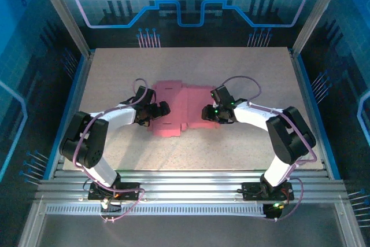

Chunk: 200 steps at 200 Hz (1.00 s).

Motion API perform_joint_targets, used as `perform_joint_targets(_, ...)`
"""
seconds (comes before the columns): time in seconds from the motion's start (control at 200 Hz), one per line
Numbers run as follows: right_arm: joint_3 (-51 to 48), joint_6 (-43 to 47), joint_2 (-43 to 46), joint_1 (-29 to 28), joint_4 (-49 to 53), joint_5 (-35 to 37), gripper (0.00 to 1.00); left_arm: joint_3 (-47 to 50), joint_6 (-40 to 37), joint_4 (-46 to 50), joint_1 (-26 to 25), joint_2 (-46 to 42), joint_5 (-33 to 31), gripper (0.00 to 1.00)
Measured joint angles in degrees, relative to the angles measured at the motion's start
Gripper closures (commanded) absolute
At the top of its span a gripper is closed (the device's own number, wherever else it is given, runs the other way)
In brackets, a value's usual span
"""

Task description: Fold the paper box

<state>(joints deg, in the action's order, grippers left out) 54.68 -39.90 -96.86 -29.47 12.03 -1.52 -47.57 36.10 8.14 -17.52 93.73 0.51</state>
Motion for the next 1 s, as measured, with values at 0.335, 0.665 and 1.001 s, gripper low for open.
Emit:
perform_joint_targets(0.335, -0.37, 0.31, 4.55, -0.15, -0.07, 0.24, 0.63, 0.50, 0.90, -1.64, 0.00, -0.15, 2.38, 0.01)
perform_joint_targets(0.665, -0.48, 0.96, 5.16, -0.13, 3.28, 3.74, 0.40, 0.61, 1.11, -1.60, -0.02, -0.39, 2.73, 0.01)
perform_joint_targets(1.001, -0.48, 1.09, 3.41, -0.13, 4.72, 5.44, 0.32, 1.29, 1.07, 0.44, -0.02, -1.73, 2.69, 0.01)
